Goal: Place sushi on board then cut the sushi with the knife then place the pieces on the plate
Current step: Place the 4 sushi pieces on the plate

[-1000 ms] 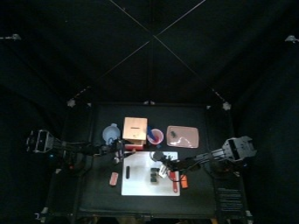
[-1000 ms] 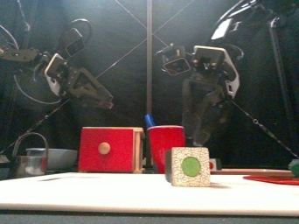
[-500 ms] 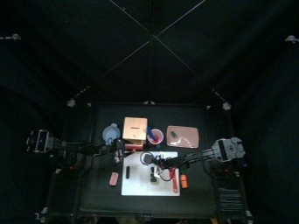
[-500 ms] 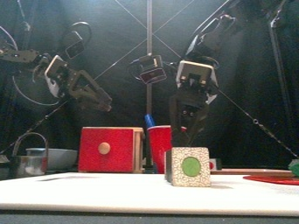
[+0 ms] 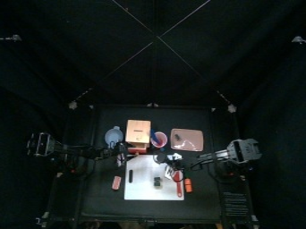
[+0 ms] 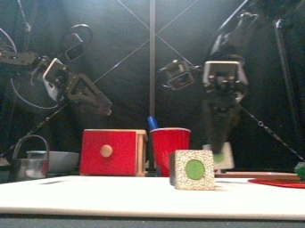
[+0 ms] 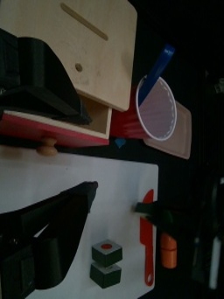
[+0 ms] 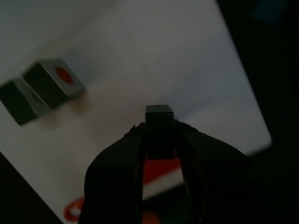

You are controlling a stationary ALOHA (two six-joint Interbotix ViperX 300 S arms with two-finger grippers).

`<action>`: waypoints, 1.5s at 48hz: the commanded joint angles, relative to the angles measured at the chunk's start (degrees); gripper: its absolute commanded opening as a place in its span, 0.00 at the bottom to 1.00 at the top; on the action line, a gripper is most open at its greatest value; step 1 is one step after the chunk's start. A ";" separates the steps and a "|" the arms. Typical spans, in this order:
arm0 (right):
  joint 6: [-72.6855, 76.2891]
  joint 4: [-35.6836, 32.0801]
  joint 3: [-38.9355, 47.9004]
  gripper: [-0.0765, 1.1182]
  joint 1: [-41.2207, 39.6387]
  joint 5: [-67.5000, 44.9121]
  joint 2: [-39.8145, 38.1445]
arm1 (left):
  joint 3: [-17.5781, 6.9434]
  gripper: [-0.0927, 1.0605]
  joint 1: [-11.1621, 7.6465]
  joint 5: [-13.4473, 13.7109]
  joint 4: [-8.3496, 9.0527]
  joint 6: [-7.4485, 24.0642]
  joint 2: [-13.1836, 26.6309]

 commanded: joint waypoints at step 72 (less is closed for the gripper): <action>-14.85 -1.85 -21.80 0.81 10.81 -14.59 19.42 | -1.67 0.86 -0.53 0.70 -1.76 0.00 -1.67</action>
